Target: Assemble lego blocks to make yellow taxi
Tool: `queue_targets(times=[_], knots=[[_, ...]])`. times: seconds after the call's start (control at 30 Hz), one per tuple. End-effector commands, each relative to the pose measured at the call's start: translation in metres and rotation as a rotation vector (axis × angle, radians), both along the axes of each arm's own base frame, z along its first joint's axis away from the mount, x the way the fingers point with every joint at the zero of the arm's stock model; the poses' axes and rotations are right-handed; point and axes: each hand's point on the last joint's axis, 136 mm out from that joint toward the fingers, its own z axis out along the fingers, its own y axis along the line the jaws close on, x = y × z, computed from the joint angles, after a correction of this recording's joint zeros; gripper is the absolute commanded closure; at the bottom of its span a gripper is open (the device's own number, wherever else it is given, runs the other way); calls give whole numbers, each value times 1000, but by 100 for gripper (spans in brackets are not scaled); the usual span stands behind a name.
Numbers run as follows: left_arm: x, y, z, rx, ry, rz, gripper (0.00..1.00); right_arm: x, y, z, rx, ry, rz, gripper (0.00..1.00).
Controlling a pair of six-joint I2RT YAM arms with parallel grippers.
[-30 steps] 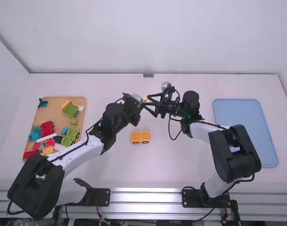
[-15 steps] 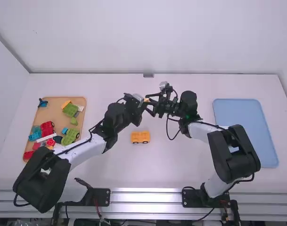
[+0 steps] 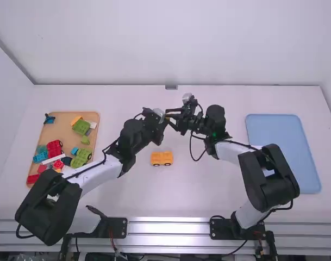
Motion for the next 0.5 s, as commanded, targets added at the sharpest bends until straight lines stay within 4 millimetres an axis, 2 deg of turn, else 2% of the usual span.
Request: queue_targets(times=[0.0,0.03,0.07,0.1,0.27,0.37,0.47], knots=[[-4,-7,1,-15,0,-39,95,-14,12,9,17,-6,89,76],[-5,-7,1,-15,0,-39,78,-14,12,9,13,-18,89,78],[-4,-7,1,-15,0,-39,44,-13,11,9,8,-31,87,79],[-5,-7,1,-19,2,-38,0,-12,9,9,4,-40,82,81],[-5,-8,2,-57,29,-32,1,1,-9,10,-20,-97,64,87],[-12,-12,-5,-52,65,-74,1,-1,-19,16,-48,-147,158,91],[-23,-16,5,-83,66,-186,1,-5,-24,21,-79,-201,261,93]])
